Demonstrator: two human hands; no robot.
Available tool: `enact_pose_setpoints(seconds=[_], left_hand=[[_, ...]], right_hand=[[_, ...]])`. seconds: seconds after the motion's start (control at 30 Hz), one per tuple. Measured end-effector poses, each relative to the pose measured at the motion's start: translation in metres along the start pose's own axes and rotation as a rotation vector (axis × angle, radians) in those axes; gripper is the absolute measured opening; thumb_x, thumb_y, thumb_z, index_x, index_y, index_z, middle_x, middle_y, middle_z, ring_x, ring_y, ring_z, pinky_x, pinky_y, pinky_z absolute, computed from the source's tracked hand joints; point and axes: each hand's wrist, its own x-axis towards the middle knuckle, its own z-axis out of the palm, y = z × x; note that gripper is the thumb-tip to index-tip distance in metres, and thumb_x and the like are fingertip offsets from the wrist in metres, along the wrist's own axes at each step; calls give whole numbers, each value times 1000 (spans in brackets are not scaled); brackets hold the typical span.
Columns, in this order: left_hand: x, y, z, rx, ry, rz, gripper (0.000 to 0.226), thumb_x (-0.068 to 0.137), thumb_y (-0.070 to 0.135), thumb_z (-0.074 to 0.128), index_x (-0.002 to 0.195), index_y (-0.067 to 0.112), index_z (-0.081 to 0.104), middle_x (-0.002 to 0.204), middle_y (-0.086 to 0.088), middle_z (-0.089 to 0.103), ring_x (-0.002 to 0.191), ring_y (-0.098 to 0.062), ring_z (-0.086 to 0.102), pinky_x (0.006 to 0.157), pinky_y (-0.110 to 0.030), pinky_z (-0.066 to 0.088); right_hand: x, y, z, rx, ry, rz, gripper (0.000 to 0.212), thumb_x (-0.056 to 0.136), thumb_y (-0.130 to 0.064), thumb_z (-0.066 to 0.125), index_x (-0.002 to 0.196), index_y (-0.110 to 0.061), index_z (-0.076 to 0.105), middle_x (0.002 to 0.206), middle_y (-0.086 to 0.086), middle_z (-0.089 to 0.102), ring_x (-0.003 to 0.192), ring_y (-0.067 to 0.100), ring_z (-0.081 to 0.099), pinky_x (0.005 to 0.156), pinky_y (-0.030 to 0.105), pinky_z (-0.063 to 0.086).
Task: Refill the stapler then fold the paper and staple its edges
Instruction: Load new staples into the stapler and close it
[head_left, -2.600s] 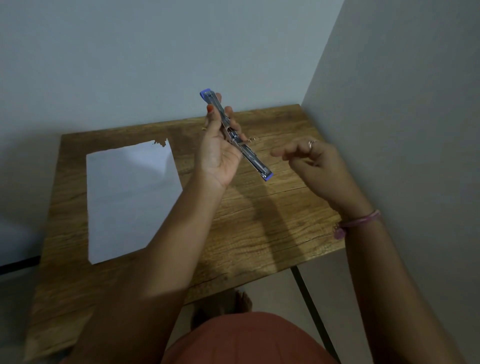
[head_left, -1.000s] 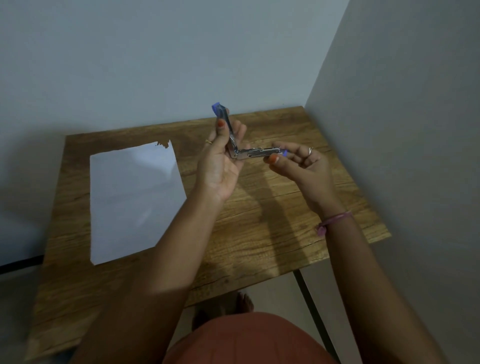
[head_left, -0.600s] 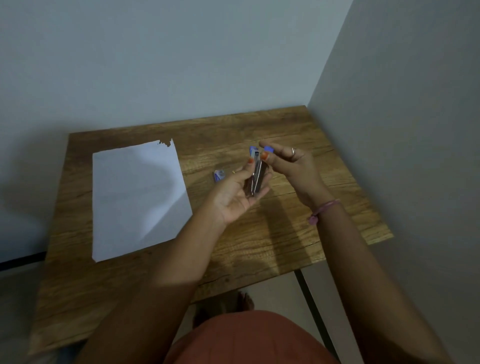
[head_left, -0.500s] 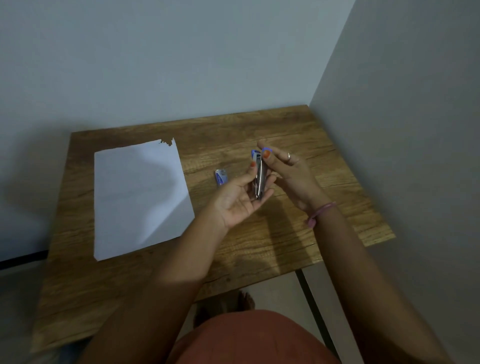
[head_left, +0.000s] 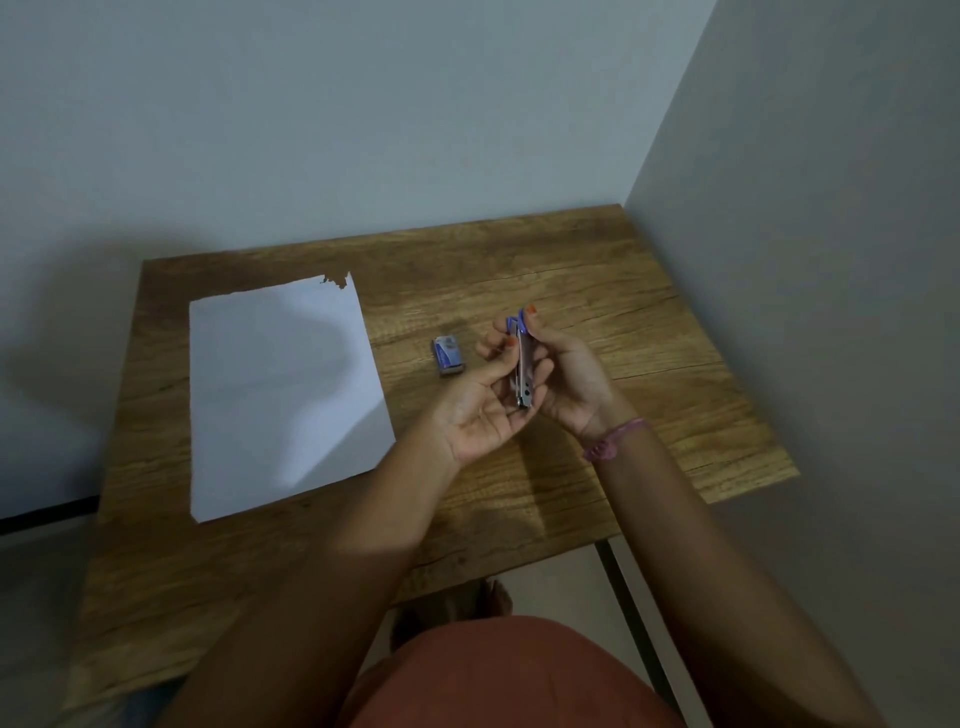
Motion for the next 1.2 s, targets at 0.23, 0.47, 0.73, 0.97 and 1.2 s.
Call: enact_pose_setpoints(seconds=[0.23,0.47,0.73,0.97,1.2], left_hand=[[3,-2,-6,59,3,63,22,85,25,64,91,9,79,103,-7,75,91,-15,73,75,-28,60],[3,7,-9,558,92,166,24,80,12,75,104,11,71,96,-4,75,87,-14,71,73,-25,56],[6,10,-13,531,212,289,26,80,5,75,106,5,69,93,-5,75,83,-14,73,70,-24,58],[8,4,-19,422,262,332,29,85,-3,68,113,0,64,88,-8,72,75,-10,72,66,-21,58],[17,-3,-21,453,302,415,20,84,0,69,101,10,65,95,-5,72,85,-12,72,75,-26,58]], right_hand=[[5,-2,0,-39,30,29,28,98,-27,48,100,-6,66,89,8,69,91,19,65,93,31,50],[11,-2,-2,-294,119,24,29,97,-34,51,101,-11,66,90,2,70,83,16,65,76,30,49],[16,4,-2,-360,100,-31,32,83,-42,66,90,-14,77,100,10,74,90,21,70,77,37,56],[11,15,-15,-262,16,-22,32,88,-16,63,114,3,60,104,16,62,93,20,62,80,28,54],[15,23,-15,-285,243,-84,16,85,-15,70,96,-5,69,86,8,69,86,22,67,72,32,57]])
